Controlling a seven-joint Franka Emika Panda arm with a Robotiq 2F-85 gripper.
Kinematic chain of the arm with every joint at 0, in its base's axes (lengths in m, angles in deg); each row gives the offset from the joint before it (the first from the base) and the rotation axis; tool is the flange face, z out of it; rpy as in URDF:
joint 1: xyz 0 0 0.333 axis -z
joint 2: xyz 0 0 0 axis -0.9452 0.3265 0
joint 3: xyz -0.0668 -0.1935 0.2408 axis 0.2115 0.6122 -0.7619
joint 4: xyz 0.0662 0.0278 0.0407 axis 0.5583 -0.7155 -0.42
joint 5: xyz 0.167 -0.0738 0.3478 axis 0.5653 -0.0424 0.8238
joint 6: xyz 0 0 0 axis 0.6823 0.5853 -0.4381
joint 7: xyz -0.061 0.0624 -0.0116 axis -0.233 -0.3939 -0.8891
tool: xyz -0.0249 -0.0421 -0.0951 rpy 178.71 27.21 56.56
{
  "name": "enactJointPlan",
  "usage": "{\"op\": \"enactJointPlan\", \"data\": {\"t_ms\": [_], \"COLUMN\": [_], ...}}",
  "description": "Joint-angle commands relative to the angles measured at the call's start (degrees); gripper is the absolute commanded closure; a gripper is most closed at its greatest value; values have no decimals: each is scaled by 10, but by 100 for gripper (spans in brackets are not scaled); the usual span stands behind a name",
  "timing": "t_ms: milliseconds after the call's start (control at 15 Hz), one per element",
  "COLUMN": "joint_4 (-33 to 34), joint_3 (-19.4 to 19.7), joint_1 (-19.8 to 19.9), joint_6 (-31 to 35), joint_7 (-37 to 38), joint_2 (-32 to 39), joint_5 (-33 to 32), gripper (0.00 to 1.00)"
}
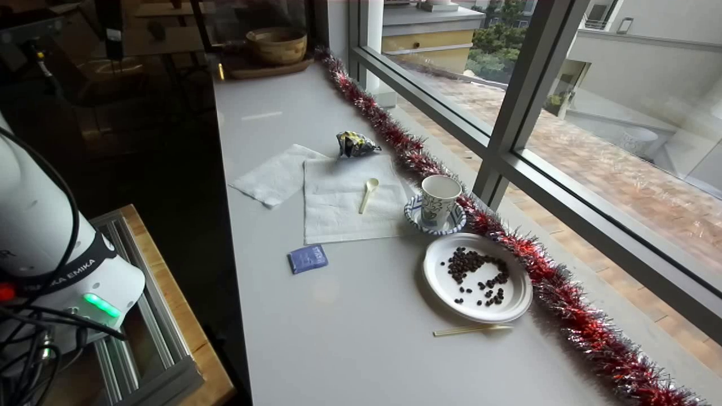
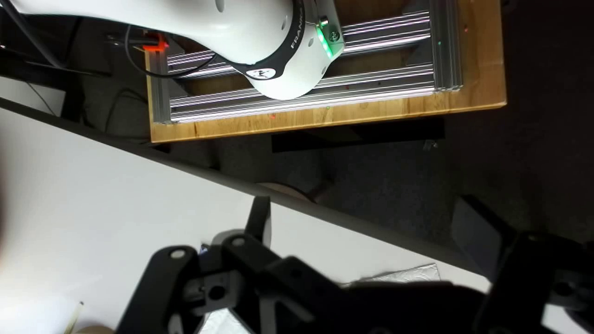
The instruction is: Remove the paper cup from the white plate and put it on the table
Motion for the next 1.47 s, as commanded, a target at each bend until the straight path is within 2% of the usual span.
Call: {"op": "enactJointPlan", "data": {"t_ms": [0,200,600,800,1200,1400], "joint_4": [1,-19,-67,-75,-24,23], "joint_3": [6,32,142,185,251,277], "joint_1": [-7,24,106,152,217,225], "joint_6": [-1,67,254,364,498,537], "joint_7": [4,10,-11,0,14,26], "joint_2": [2,19,61,104,233,299], "joint_5": [-3,-13,-35,-60,-98,-92], "gripper": [0,0,0,0,0,0]}}
